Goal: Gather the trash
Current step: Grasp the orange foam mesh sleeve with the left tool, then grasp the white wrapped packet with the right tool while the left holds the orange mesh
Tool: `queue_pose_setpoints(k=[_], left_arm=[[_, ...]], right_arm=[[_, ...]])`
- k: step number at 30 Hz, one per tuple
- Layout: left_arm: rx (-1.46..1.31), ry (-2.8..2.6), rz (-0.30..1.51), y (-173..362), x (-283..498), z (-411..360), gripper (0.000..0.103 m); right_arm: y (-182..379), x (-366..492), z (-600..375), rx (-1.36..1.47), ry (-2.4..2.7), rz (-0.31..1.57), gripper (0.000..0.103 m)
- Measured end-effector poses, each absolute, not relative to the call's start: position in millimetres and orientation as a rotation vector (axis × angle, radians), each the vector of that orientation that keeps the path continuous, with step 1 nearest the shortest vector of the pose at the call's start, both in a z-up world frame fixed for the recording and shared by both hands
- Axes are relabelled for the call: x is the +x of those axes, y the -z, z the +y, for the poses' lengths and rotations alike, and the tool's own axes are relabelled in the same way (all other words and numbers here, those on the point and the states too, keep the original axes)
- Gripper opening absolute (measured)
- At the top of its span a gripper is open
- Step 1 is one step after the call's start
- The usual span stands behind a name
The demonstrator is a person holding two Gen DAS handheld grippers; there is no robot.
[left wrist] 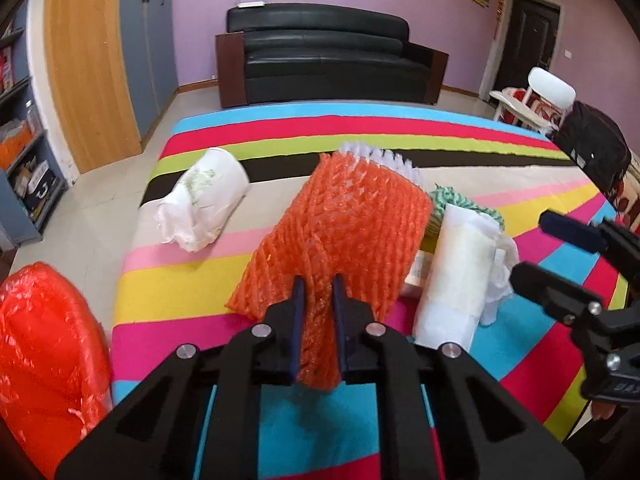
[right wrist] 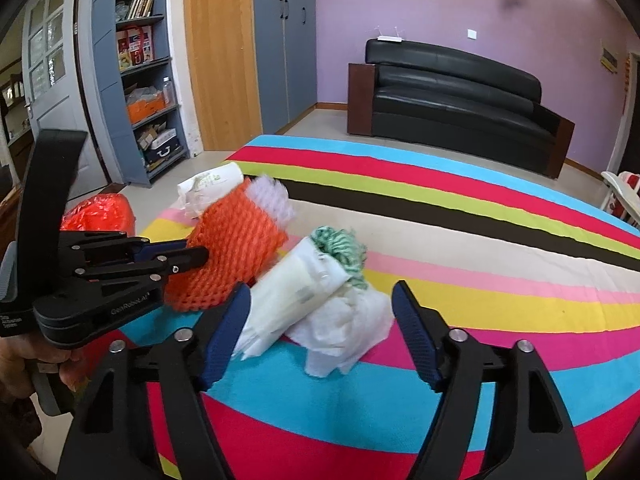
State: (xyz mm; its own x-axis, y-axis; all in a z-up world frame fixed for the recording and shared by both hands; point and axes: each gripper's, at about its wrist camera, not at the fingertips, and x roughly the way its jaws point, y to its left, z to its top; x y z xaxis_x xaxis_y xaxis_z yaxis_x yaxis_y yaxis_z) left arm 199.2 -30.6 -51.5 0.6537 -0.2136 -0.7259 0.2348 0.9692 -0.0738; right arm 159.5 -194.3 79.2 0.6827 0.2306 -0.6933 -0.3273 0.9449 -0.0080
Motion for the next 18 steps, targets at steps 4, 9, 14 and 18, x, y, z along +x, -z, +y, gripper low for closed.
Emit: queue_pose_setpoints(k=[4,9,14,18], left_arm=[[-0.006,0.226,0.808,46,188,-19,0.012],[-0.041,0.210,0.798,35,175,-2,0.012],[-0.047,0.192,0.786,20,158,11,0.012],[-0.051,0.181,0.769,6,142,20,0.012]], right_arm=[[-76,158,-188,-0.136,-0.333,0.768,0.061],[-72,161,-181,-0.124,-0.337,0.788,0.060],[-63,168,-173,-0.119,-0.338,0.819,0.059],[-55,175,-168,-0.120,-0.333,0.841,0.059]])
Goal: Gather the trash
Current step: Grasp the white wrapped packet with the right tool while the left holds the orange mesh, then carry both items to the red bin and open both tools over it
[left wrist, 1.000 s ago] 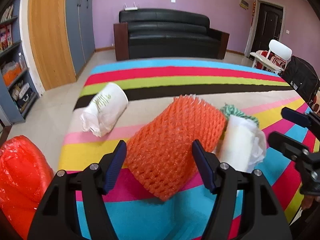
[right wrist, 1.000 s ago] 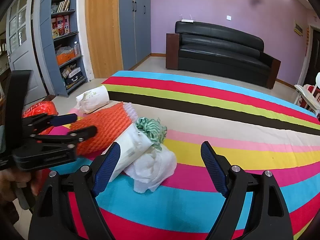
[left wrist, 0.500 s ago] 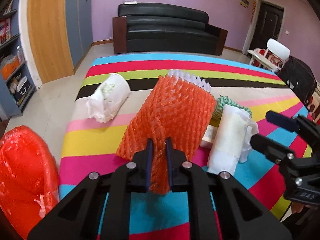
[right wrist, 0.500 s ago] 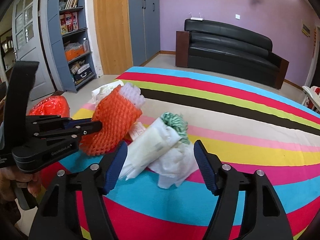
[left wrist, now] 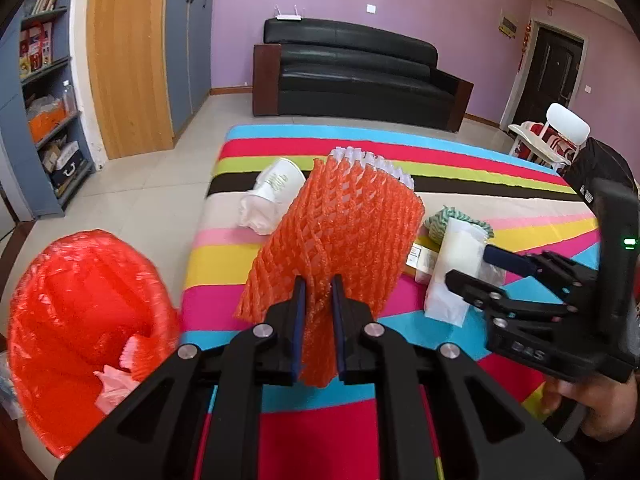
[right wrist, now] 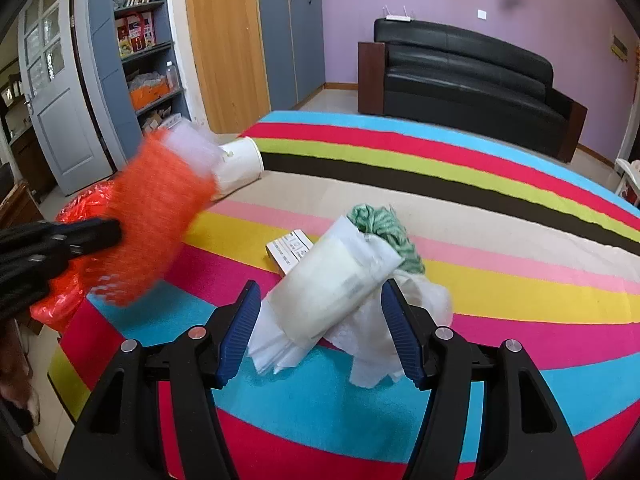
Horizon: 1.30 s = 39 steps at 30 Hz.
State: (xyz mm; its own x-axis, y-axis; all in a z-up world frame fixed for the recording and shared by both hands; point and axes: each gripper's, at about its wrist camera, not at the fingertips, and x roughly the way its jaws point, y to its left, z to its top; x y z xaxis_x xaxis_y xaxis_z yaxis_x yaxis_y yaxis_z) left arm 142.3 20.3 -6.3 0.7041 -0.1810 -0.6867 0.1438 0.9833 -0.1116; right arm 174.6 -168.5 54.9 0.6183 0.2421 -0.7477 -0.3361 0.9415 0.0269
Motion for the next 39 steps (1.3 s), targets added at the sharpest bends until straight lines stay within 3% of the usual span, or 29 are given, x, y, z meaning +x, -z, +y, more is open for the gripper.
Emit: queue_pose_setpoints(k=[10,15,16,25,39], left_arm=[[-0.119,0.131,0.736,-12,104,47,0.012],[-0.147,0.112,0.713,-22,93,57,0.012],[-0.148,0.110,0.709,-23,92,58,0.012],[-0.154,0.096,0.695,-28,92,61,0.012],[-0.172,0.065,0.664,-36,87,70,0.012]], right_arm=[[-43,188,-157,-0.165,-0.299,0.842,0.060],[-42,186,-154,-0.199,-0.291,0.827,0.047],[-44,184,-155,-0.200,-0.295,0.823,0.039],[-57,173,-152,-0.197,-0.362,0.799,0.023],[-82,152,-144,-0.174,-0.442,0.738,0.022]])
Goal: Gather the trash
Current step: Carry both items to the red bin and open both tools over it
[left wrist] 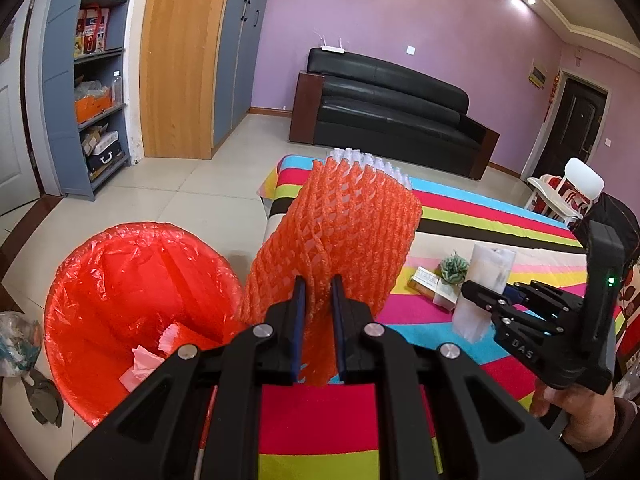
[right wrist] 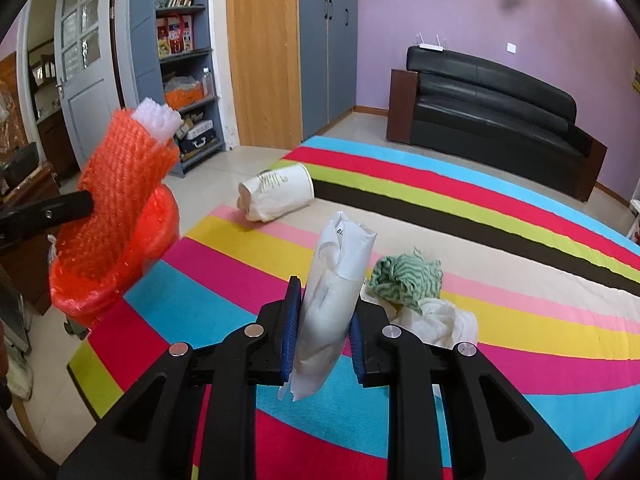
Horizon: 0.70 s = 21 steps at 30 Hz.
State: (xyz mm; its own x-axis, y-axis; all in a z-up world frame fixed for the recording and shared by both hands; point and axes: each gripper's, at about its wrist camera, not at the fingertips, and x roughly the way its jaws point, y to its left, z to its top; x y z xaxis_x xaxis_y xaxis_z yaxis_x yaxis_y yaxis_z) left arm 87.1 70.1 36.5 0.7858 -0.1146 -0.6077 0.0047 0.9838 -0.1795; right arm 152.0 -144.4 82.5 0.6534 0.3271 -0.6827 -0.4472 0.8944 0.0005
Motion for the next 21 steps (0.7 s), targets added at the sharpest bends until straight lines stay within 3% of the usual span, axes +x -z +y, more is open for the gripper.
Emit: queue_pose_setpoints(k=[21], left_arm=[[-0.186,0.006,0.624,-49,78,84,0.012]], right_arm=[[-102,142,-136,-0.187,-0.437,0.671,0.022]])
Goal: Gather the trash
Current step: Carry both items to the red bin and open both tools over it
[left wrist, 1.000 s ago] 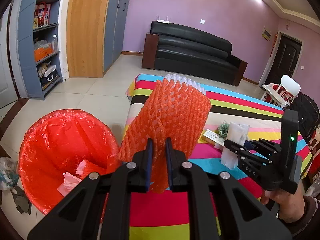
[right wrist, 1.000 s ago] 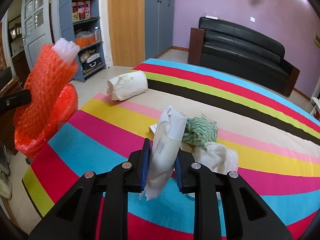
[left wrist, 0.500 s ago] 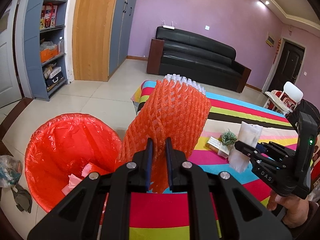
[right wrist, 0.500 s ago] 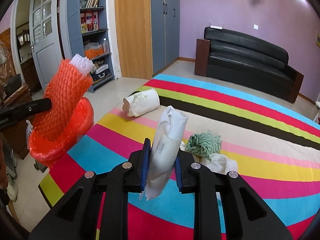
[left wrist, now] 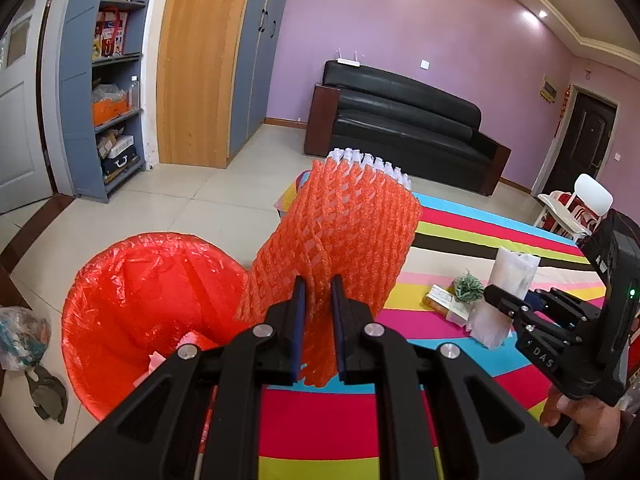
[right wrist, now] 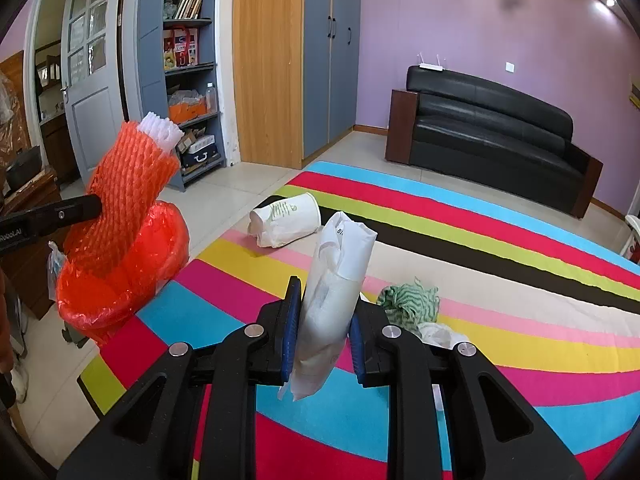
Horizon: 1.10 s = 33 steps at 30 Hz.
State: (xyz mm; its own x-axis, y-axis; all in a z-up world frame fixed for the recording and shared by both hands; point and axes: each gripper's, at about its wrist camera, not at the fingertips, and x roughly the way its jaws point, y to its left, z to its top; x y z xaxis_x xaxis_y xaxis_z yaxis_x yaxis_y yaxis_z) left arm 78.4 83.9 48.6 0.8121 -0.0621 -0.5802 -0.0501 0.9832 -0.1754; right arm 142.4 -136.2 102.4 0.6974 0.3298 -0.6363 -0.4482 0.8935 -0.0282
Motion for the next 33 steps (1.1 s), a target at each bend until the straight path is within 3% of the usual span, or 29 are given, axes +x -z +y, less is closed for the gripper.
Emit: queue_pose_setpoints(k=[17,33], left_arm=[[-0.211,-0.045,0.607,-57,66,101,0.012],[-0.284,-0.176,0.555,-77,40,169,0.012]], right_arm=[[-115,143,-115,-0.206,-0.456,0.648,0.022],[-131,141,-23,-0.221,-0.580,0.634,0.022]])
